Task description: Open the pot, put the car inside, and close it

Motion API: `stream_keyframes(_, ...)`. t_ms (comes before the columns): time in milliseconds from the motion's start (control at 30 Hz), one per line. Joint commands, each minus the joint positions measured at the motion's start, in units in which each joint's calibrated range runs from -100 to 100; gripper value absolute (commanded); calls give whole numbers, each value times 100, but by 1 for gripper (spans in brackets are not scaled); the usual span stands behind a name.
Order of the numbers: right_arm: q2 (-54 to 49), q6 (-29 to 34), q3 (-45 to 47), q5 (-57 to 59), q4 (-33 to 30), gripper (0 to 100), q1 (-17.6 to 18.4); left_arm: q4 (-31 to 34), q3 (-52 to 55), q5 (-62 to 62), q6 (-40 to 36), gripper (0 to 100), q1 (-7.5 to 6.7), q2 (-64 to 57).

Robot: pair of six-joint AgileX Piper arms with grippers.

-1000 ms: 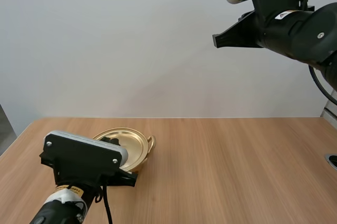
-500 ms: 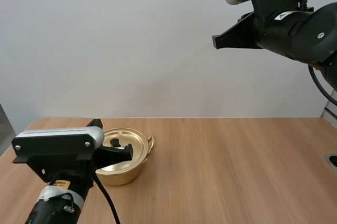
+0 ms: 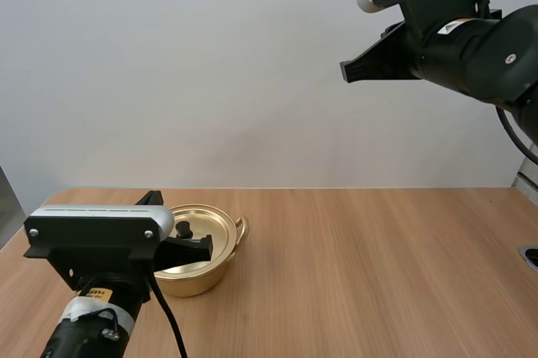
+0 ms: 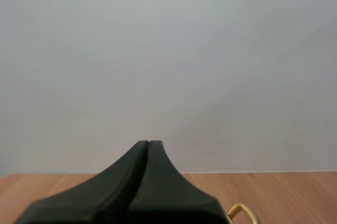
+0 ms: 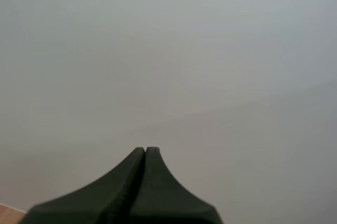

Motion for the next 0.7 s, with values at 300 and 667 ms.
stream_keyframes(300,-2,2,-1,-26,8,0,-5,145,0,4,-30,0,2,0)
stream_keyframes(667,9,2,-1,-26,8,0,-5,4407,0,-47,-4150,0,2,0)
